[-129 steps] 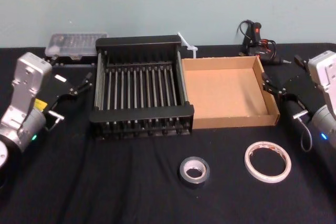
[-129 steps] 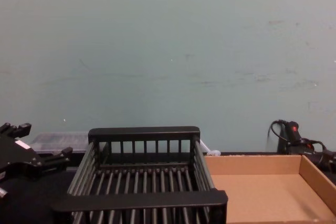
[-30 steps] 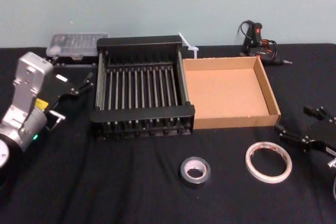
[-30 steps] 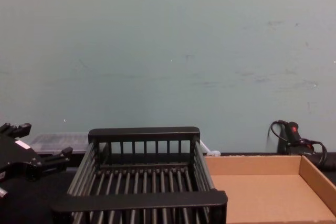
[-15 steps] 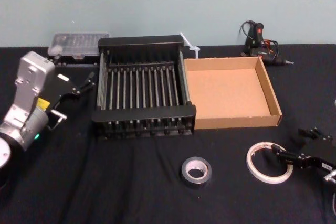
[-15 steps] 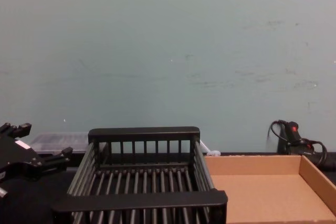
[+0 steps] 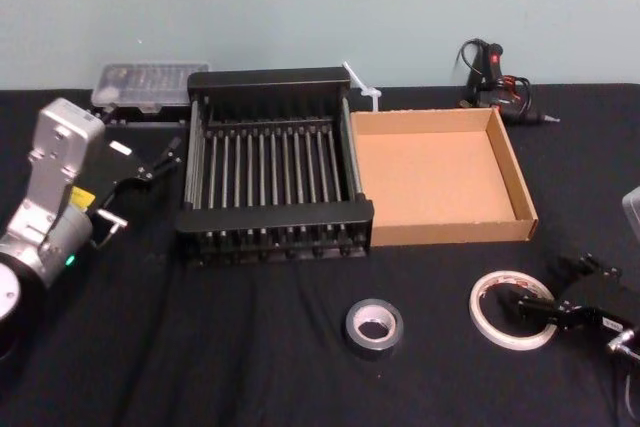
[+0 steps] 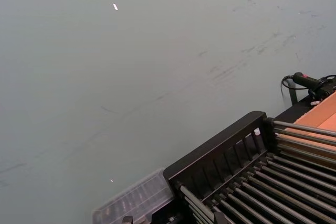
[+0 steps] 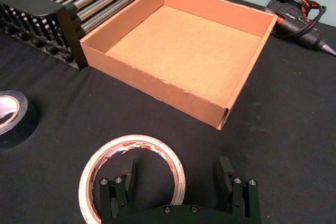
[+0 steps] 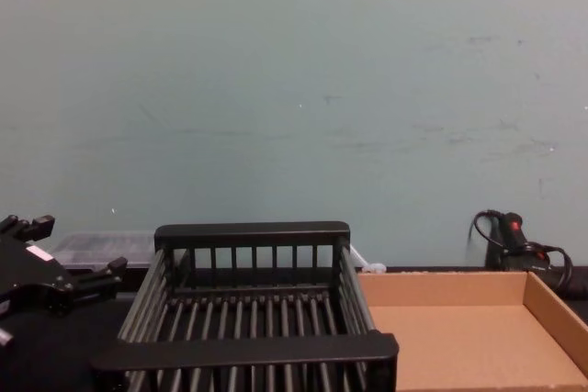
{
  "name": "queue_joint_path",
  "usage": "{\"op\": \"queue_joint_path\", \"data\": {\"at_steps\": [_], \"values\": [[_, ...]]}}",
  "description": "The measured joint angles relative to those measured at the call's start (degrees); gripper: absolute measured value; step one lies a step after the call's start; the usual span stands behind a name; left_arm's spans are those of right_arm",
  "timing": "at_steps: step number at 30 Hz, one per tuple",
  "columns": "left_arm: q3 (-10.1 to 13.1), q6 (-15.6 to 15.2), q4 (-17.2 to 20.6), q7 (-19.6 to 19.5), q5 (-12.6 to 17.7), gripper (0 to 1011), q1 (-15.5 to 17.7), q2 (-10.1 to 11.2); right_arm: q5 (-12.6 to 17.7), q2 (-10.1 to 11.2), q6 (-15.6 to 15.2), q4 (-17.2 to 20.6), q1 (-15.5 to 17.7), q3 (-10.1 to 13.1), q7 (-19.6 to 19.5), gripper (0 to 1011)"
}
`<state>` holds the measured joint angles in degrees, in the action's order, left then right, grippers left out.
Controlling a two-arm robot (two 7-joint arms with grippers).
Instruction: Pick up the white tape and place it into the black box , Pick up the silver tape and place it into the brown box.
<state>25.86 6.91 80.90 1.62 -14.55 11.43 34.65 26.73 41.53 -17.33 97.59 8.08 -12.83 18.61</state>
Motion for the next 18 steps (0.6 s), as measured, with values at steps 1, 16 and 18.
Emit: {"op": "queue_joint_path", "data": {"at_steps": [1, 16, 18], "values": [[0.0, 0.0, 0.0, 0.0, 0.0, 1001, 0.0, 0.0, -0.28, -0.22, -0.16, -0.16, -0.11, -0.02, 0.13, 1002], [0.0, 0.0, 0.0, 0.0, 0.0, 1001, 0.0, 0.0, -2.13, -2.08, -1.56, -1.53, -0.86, 0.27, 0.9, 1002], [0.0, 0.0, 0.0, 0.0, 0.0, 1001, 0.0, 0.0, -2.25, -2.21, -1.63, -1.6, -0.88, 0.34, 0.96, 1002]]}}
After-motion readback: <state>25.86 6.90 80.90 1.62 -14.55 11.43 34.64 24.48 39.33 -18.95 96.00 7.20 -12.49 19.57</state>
